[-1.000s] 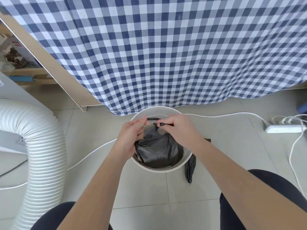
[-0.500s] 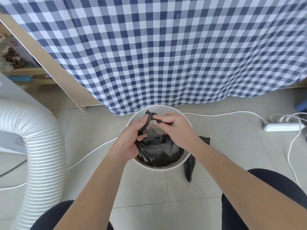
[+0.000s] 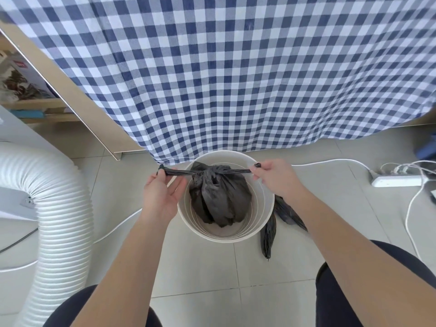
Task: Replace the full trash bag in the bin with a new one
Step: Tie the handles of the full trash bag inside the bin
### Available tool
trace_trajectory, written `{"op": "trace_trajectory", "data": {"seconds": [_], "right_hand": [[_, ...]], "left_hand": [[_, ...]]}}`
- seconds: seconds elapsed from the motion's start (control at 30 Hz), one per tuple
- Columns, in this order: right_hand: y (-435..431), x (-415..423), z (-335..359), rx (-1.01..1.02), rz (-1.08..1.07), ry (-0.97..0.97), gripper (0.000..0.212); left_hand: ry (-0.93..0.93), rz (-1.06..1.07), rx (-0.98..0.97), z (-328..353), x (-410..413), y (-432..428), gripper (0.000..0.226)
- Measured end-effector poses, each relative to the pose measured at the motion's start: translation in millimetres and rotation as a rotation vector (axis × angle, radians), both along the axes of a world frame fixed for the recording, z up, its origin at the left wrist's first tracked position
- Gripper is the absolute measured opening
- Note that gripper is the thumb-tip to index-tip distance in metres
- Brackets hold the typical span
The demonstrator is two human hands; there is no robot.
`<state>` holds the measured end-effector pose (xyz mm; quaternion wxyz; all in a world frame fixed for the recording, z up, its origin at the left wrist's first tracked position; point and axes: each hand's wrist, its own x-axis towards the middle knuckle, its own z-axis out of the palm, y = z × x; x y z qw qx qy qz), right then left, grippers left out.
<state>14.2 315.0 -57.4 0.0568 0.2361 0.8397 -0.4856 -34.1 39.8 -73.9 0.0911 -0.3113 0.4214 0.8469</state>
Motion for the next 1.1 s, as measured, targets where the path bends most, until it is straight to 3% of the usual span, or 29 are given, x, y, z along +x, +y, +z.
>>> {"op": "trace_trajectory", "data": {"seconds": [0.4,0.53,0.8,1.1], "right_hand": [[35.4,1.0,-13.8,0.206,-0.042,-0.114,0.034],[41.3,-0.2,-18.8,0.183,-0.082,-0.107,0.031],[50.1,-0.4,-23.3,0.151,-0.125,-0.111,0.025],[56.6,4.3,-18.8,0.289,-0.131,-0.132,0.024]], "left_hand": [[-0.108,0.154,-0.070,-13.0,-4.1,-19.3,0.016],[-0.121,0.189,-0.096,-16.2,-5.6,-25.1,0.007],[-0.137,0.223,-0.145,-21.5,-7.3,-31.0,0.012],[-0.043,0.075,-0.254,-21.6,-3.8,-21.4,0.018]]}}
